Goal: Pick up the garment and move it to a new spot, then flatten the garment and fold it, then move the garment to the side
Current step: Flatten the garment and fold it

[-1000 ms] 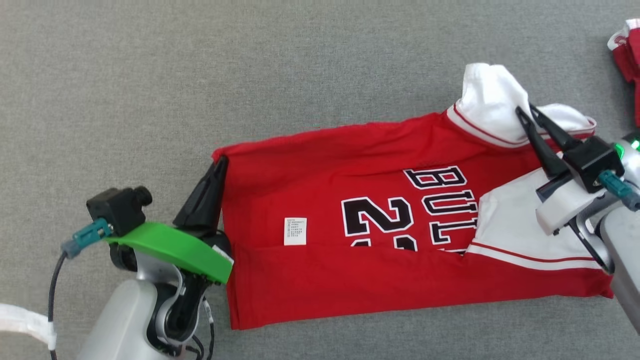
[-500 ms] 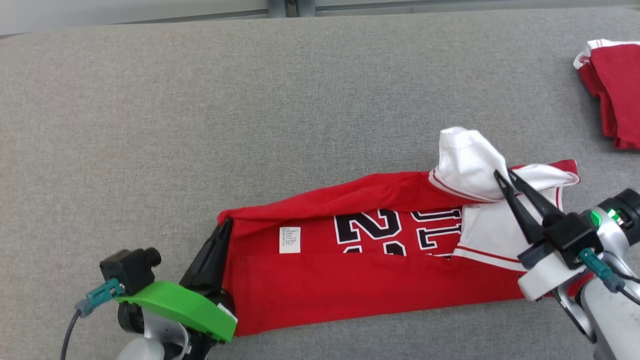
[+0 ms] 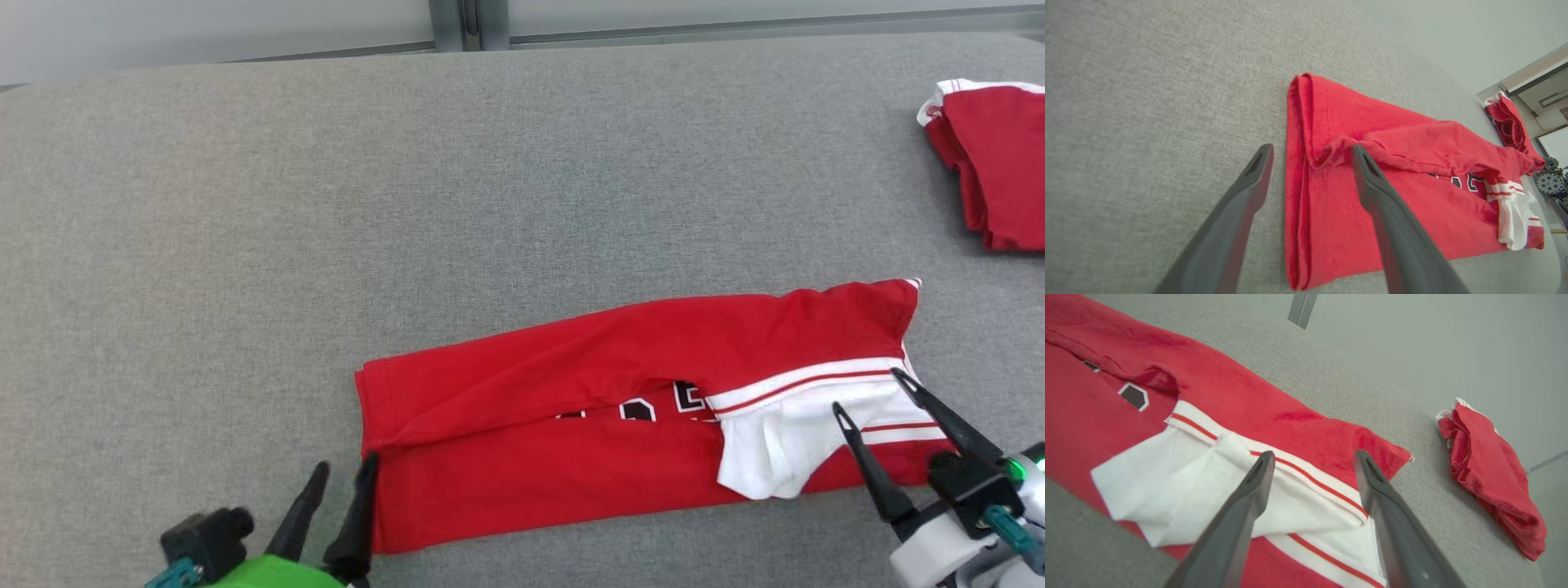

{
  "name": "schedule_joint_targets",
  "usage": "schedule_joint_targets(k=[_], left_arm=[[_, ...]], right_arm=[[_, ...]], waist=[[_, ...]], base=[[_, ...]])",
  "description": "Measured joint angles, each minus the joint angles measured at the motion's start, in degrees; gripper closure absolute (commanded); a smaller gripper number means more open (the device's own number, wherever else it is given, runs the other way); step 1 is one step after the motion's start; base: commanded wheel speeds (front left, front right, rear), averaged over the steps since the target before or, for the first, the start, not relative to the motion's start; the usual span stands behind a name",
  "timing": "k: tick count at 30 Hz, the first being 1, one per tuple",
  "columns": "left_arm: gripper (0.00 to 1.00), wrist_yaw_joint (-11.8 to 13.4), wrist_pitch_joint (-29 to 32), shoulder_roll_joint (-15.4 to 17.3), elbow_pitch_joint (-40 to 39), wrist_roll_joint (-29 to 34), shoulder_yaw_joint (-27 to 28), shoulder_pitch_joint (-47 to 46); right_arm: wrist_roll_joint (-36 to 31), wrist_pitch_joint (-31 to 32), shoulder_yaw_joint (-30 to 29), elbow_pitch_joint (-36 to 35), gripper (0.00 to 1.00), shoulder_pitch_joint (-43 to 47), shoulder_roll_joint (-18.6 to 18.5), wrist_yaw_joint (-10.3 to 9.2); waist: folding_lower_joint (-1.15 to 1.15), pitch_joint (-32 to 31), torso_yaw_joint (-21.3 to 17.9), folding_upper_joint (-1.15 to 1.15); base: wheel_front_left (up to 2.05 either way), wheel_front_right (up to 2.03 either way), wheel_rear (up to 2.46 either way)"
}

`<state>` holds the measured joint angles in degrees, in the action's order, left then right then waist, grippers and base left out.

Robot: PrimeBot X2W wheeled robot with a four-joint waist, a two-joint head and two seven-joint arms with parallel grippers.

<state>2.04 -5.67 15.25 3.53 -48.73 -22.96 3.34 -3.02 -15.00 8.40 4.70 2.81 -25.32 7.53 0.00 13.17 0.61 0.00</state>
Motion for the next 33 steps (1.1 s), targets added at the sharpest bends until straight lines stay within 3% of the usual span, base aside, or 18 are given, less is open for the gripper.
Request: schedule_joint_targets(k=[4, 6, 11, 14, 18, 25, 32, 33], left_arm=[[0.00, 3.66, -6.97, 0.43, -1.46, 3.21, 4.07, 3.46], [0.00, 4.37, -8.59, -0.83, -2.94, 4.16, 5.86, 4.24], [0.00, 5.86, -9.29, -5.22, -7.02, 14.67, 10.68, 4.87], [0.00, 5.01, -9.31, -8.42, -7.68, 19.75, 11.88, 4.80], [0.00, 2.64, -9.32, -11.07, -6.89, 22.12, 12.51, 3.89], [0.00, 0.48, -9.36, -12.21, -5.32, 23.24, 14.58, 3.63], [0.00, 0.52, -9.36, -12.29, -5.55, 21.95, 14.23, 3.63], [0.00, 0.57, -9.36, -12.32, -5.65, 21.51, 13.95, 3.55]], right_arm=[[5.94, 0.00, -5.35, -0.13, 0.00, 1.97, 2.56, 0.00], [9.77, 0.00, -8.08, 0.51, 0.00, 1.97, 4.47, 0.00], [15.60, 4.49, -9.59, 5.57, 0.00, -1.17, 3.42, -0.01], [17.62, 9.66, -7.70, 7.98, 0.00, -6.09, 1.46, 0.00], [20.34, 16.45, -4.39, 11.59, 0.00, -11.31, -1.60, 0.01], [30.62, 29.39, 0.73, 13.45, 0.00, -12.83, -6.12, -0.01], [40.56, 34.40, 1.71, 10.20, 0.00, -12.26, -8.89, -0.07], [41.38, 34.88, 1.81, 10.11, 0.56, -12.51, -9.24, -0.05]], waist=[[0.00, -0.35, -0.67, 0.00], [0.00, -0.58, -0.90, 0.00], [0.00, -0.82, -0.90, 0.00], [0.00, 0.06, -0.68, 0.00], [0.00, 1.53, 0.13, 0.00], [0.00, 2.76, 2.91, 0.00], [0.00, 3.17, 3.96, 0.00], [0.00, 3.38, 3.97, 0.00]], base=[[0.00, 0.00, 0.00], [0.00, 0.00, 0.00], [0.00, 0.00, 0.00], [0.00, 0.00, 0.00], [0.00, 0.00, 0.00], [0.00, 0.00, 0.00], [0.00, 0.00, 0.00], [0.00, 0.00, 0.00]])
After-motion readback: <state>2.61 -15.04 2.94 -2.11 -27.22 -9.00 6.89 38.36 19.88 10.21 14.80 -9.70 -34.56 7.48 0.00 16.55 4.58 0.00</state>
